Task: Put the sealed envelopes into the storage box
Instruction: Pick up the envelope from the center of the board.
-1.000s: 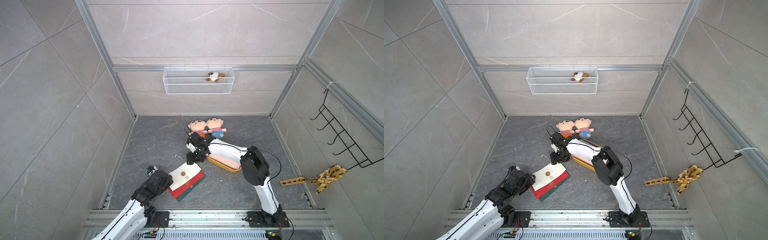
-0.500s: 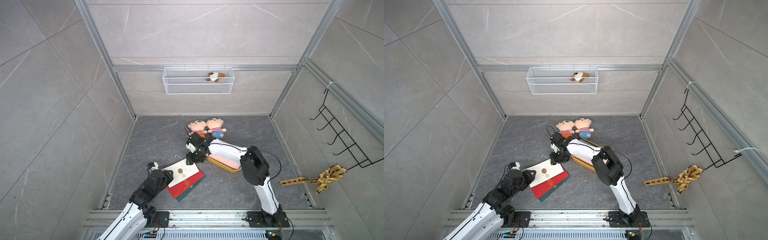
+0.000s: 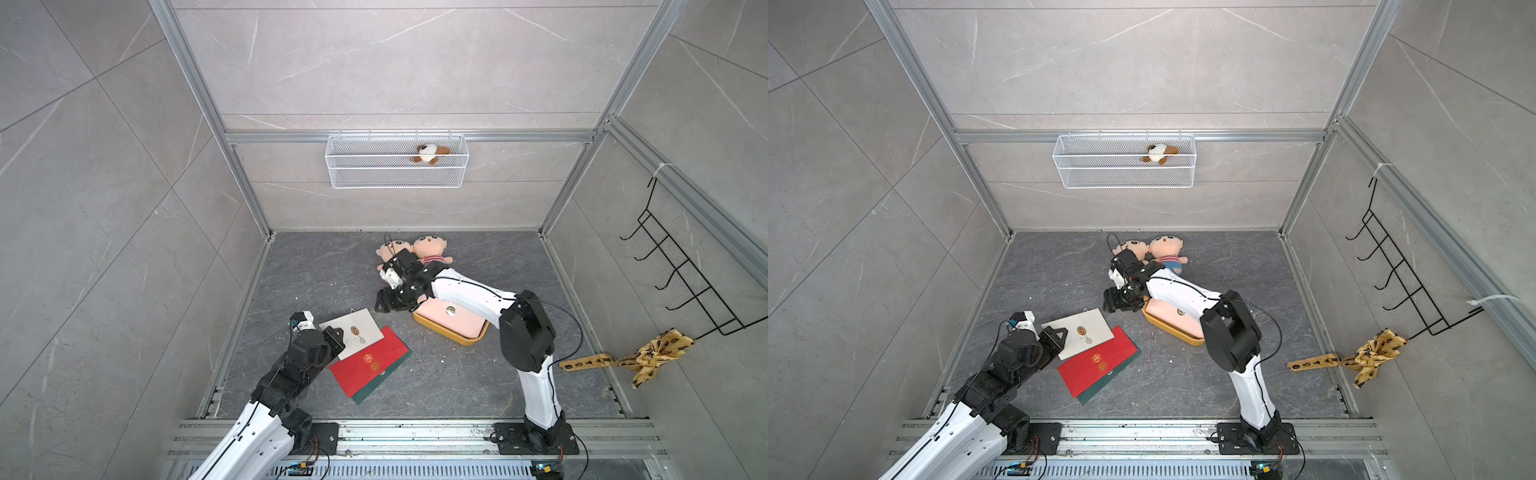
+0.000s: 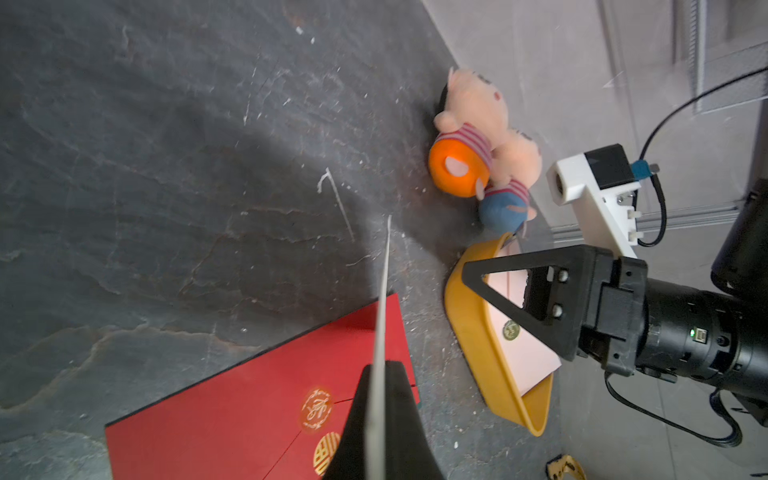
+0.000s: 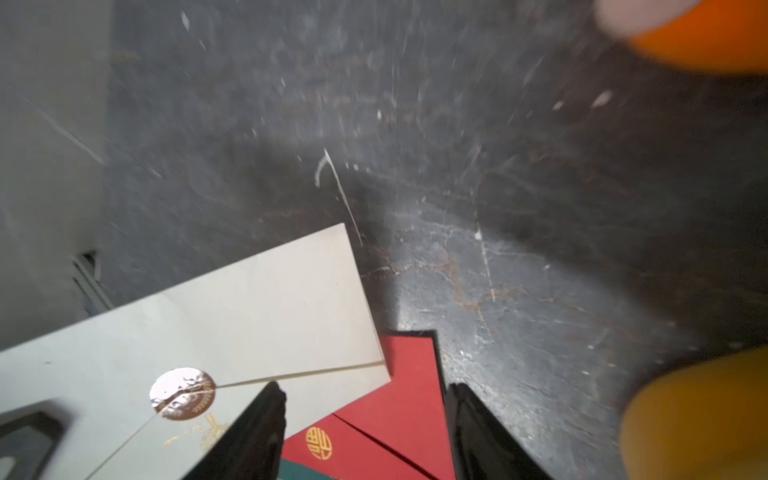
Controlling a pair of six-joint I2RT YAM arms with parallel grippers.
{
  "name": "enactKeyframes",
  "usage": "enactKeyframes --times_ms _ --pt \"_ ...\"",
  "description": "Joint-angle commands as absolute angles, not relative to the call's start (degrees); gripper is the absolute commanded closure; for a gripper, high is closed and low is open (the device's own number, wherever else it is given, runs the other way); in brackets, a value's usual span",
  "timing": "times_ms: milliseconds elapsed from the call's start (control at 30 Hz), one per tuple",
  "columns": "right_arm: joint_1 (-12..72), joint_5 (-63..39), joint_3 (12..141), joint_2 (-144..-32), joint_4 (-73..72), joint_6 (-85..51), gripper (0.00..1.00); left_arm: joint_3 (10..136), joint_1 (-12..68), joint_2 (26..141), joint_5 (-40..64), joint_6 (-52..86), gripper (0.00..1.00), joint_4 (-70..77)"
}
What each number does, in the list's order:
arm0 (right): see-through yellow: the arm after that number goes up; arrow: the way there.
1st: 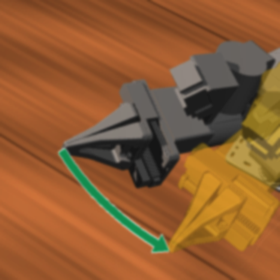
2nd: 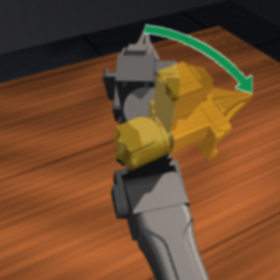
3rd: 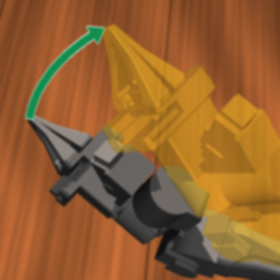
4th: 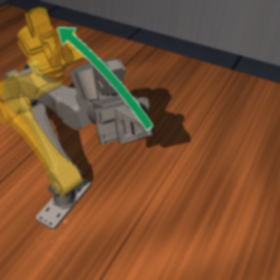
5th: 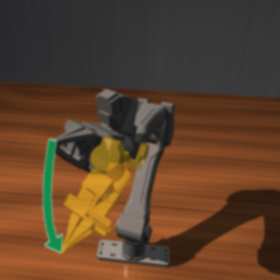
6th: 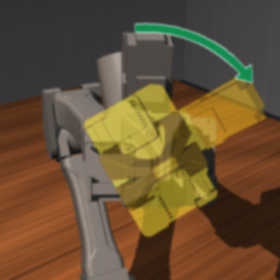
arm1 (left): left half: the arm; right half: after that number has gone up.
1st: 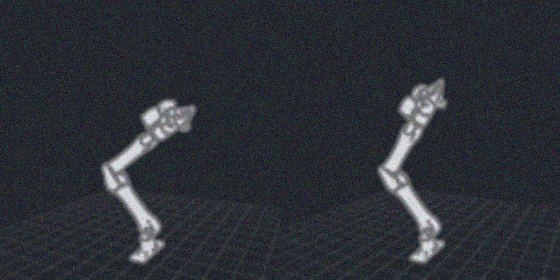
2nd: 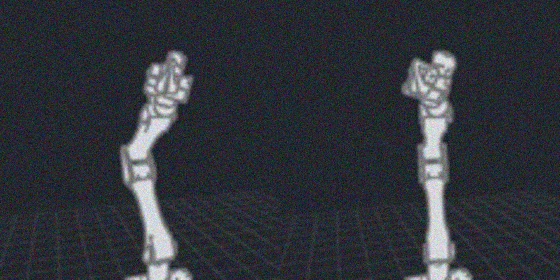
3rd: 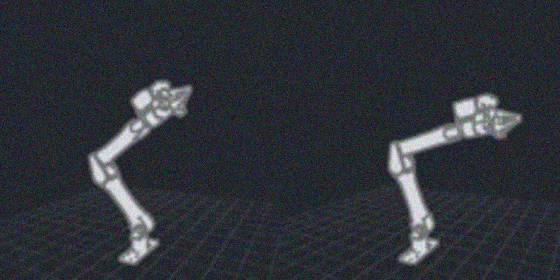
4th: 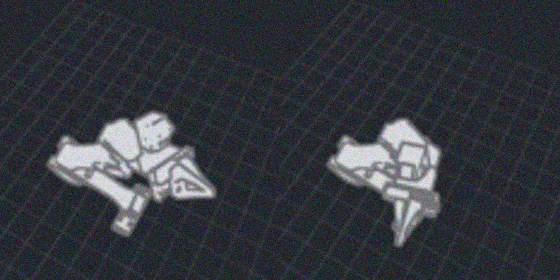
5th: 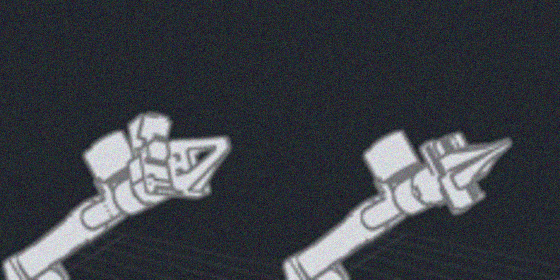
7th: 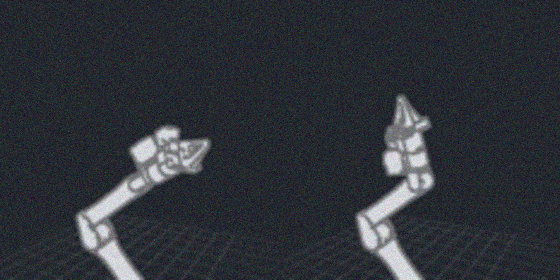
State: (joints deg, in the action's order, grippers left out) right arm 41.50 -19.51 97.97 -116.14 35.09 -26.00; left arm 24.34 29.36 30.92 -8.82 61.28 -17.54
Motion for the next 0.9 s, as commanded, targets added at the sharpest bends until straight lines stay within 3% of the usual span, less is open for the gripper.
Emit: enactKeyframes --times_ms 0,233,500,867 --pt "40.25 -19.24 94.78 -106.03 27.24 -31.79 0.34 29.03 29.56 30.34 -11.12 59.93 1.00 -12.08" --pt "40.83 -24.65 80.53 -94.83 7.78 -49.17 0.34 29.95 29.59 29.41 -13.52 62.56 1.00 8.23" --pt "48.54 -21.00 71.72 -91.89 -13.05 -66.91 0.34 26.91 29.56 31.35 -16.42 64.76 1.00 26.70" --pt "50.80 -16.23 70.14 -93.82 -29.67 -71.97 0.37 24.23 29.58 30.73 -17.64 67.09 1.00 28.60"
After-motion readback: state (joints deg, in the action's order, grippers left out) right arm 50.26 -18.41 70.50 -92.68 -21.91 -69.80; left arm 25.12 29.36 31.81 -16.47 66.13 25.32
